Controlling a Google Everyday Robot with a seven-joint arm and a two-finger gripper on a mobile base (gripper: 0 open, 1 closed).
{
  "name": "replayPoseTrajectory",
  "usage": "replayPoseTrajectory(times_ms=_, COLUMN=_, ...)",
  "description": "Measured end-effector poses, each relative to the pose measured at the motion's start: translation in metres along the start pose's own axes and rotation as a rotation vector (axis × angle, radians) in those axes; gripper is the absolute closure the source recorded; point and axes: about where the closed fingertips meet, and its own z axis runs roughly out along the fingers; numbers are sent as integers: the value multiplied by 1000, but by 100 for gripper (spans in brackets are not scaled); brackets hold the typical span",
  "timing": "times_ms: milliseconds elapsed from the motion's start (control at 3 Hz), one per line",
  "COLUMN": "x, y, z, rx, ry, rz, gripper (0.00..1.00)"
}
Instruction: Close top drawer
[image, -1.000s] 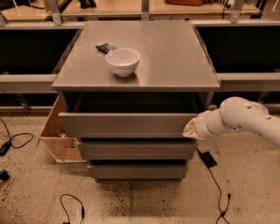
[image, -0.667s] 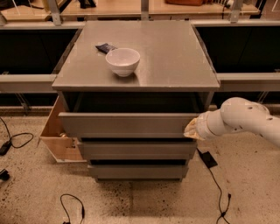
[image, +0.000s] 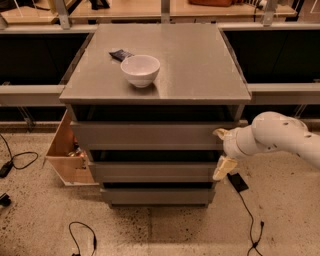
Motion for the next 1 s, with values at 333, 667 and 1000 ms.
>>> replayPoseTrajectory(times_ms=333, x=0, y=0, z=0, rx=0, ry=0, rz=0, gripper=17)
replayPoseTrajectory(times_ms=667, x=0, y=1, z=-1, rx=0, ry=0, rz=0, gripper=41)
replayPoseTrajectory(times_ms=1000, x=-6, y=20, z=-26, rx=-39, ry=53, rz=-30, gripper=64)
